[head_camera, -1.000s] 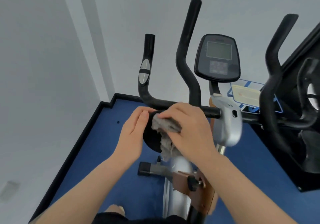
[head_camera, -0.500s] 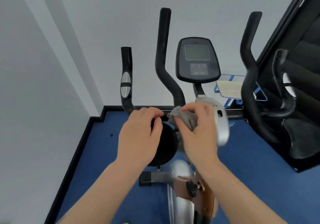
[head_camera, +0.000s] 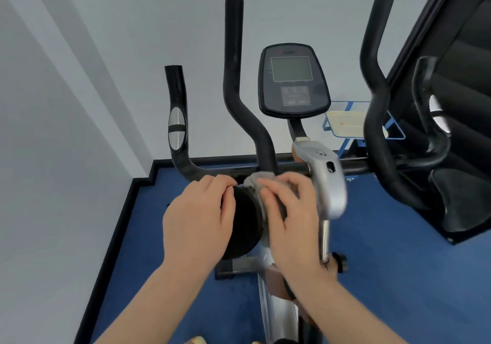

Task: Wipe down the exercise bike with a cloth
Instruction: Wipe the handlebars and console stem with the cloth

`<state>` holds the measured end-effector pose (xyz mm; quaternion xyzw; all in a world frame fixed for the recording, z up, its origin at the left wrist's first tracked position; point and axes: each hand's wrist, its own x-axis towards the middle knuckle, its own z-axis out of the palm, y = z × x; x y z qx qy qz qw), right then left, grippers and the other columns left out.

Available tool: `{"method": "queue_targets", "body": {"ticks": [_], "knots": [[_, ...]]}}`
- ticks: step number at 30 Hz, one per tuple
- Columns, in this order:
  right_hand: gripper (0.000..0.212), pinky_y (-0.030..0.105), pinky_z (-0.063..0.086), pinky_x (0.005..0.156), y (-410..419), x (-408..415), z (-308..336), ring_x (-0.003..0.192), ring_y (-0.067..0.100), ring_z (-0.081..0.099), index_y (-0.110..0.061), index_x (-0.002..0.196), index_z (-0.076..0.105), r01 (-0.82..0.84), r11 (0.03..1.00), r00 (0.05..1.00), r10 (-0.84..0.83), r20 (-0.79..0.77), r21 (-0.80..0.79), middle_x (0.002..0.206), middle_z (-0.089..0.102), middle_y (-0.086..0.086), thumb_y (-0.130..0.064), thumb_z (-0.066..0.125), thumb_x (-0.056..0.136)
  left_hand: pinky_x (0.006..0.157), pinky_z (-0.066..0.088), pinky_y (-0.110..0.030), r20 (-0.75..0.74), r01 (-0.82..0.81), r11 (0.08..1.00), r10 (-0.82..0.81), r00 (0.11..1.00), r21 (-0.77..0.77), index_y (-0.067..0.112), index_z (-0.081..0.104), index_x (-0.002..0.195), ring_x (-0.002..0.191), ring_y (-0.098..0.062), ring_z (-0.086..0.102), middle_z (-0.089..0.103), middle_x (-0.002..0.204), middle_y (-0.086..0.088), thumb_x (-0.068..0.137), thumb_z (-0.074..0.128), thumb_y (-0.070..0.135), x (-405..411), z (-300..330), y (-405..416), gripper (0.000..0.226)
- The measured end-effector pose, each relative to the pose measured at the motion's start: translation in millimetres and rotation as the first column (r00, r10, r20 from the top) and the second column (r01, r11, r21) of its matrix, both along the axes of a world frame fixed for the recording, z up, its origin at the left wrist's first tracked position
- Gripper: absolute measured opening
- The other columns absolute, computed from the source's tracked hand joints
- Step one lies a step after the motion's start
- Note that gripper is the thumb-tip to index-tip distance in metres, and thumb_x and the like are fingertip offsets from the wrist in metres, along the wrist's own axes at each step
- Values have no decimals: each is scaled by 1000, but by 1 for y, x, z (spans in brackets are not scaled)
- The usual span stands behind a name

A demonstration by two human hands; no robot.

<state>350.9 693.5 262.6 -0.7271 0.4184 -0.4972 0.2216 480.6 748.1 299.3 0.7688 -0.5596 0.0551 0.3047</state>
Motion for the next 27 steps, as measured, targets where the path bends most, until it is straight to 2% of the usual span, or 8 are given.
{"method": "queue_targets", "body": {"ticks": [2,4,7,11,14,17,21,27], "knots": [[31,11,29,101,10,-5,-7,114,11,46,-19,120,66,-16,998,998,12,-57,-64,122,42,-8,-27,50,95,56,47,-31,10,-3,1000,3,1000,-12,32,66,99,80,-9,59,65,89,16,93,42,30,0,-1,0,25],[29,10,30,99,-6,-7,0,110,14,47,-14,116,68,-51,995,994,42,-104,-83,118,44,-4,-25,51,95,55,47,-31,25,-1,1000,2,1000,-24,31,66,98,79,-10,58,65,89,16,93,41,30,0,-1,-1,26],[18,7,32,93,-28,3,17,103,11,49,-15,108,69,-44,998,999,45,-22,38,109,46,-3,-17,57,95,55,48,-34,26,9,1000,-8,1000,-23,29,67,99,79,-11,58,66,89,14,93,42,28,0,-2,0,26],[23,8,34,96,-2,-3,2,108,-3,45,-16,112,67,-30,1000,999,30,31,-5,112,46,-3,-21,54,94,55,47,-31,18,8,1000,-8,1000,-19,31,66,99,79,-9,59,66,90,16,93,41,29,0,-1,1,26],[19,13,39,96,-22,-7,7,106,1,48,-14,109,69,-65,997,996,63,55,30,109,49,0,-15,62,91,54,47,-32,31,20,999,-18,999,-36,29,67,99,77,-10,60,66,89,15,93,42,28,1,-2,0,26],[15,18,42,95,-42,4,24,105,7,53,-16,101,70,-58,992,994,47,100,114,107,52,-7,-9,65,90,56,48,-35,48,17,999,-15,999,-28,26,68,99,79,-14,60,67,89,12,94,45,26,1,-4,-1,24],[16,16,39,97,-12,-6,6,108,9,54,-14,98,71,-32,999,998,31,46,20,111,55,-2,-4,68,87,57,49,-37,45,5,999,-3,999,-50,26,69,99,78,-15,62,68,89,12,93,46,24,0,-3,0,24],[14,10,37,93,-44,1,29,105,3,54,-11,99,73,-62,996,998,62,11,61,110,60,0,-6,63,91,57,50,-39,60,22,997,-18,998,-68,25,69,98,77,-16,62,68,90,11,94,44,26,1,-5,-1,26]]}}
